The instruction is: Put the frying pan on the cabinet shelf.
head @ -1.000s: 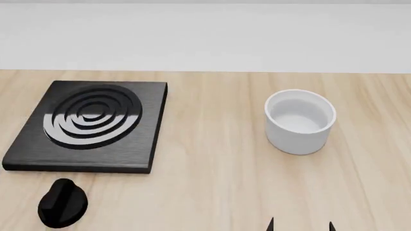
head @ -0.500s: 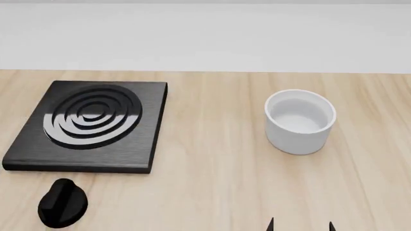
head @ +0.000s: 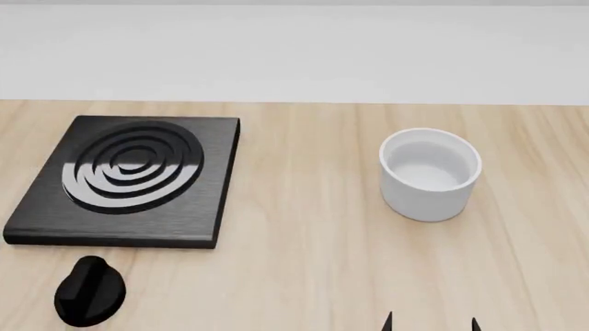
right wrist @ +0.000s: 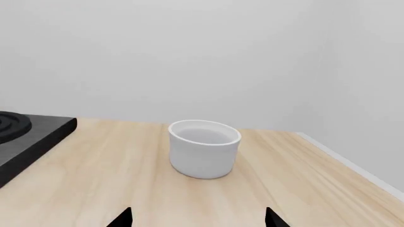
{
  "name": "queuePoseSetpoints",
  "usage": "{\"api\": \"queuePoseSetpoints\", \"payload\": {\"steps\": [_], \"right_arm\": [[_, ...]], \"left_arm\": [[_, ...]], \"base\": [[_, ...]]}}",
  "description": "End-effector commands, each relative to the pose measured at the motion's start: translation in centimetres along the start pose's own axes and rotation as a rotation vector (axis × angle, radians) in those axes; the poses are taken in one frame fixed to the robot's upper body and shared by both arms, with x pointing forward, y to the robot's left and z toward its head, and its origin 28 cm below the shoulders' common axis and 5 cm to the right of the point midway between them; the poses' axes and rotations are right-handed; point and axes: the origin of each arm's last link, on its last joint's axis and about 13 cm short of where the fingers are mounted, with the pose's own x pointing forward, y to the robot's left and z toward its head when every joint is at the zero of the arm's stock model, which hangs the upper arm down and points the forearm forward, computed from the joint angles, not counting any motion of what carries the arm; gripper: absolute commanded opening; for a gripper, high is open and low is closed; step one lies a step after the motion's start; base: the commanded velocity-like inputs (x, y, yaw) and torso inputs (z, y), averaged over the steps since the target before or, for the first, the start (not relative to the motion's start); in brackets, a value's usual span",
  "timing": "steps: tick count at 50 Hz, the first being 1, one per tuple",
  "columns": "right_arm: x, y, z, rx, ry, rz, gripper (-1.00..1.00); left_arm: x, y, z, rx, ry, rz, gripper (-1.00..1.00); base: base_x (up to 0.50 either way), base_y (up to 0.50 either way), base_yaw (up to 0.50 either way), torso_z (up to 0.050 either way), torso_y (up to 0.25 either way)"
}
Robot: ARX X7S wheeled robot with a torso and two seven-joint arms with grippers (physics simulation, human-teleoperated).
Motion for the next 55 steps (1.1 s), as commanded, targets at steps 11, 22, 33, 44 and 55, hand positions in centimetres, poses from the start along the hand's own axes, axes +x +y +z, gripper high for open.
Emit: {"api": "queuePoseSetpoints", "payload": {"steps": [11, 22, 33, 44, 55], "right_arm": [[0.0, 0.0, 0.0, 0.000, 0.001, 0.000, 1.00], [0.0, 0.0, 0.0, 0.000, 0.001, 0.000, 1.00], [0.0, 0.0, 0.0, 0.000, 0.001, 0.000, 1.00], [0.0, 0.0, 0.0, 0.000, 0.001, 0.000, 1.00], [0.0, 0.0, 0.0, 0.000, 0.001, 0.000, 1.00]], "left_arm": [[1.1, 0.1, 1.1, -0.071, -0.012, 0.041, -1.00], [2.2, 0.3, 0.8, -0.078, -0.009, 0.053, -1.00], [1.9, 0.4, 0.6, -0.076, 0.013, 0.051, -1.00], [1.6, 0.3, 0.2, -0.078, 0.035, 0.034, -1.00], [1.3, 0.4, 0.2, -0.087, 0.039, 0.030, 1.00]], "base": [[0.00, 0.00, 0.00, 0.001, 0.002], [0.00, 0.00, 0.00, 0.000, 0.002], [0.00, 0.00, 0.00, 0.001, 0.002], [0.00, 0.00, 0.00, 0.000, 0.001], [0.00, 0.00, 0.00, 0.001, 0.001]]}}
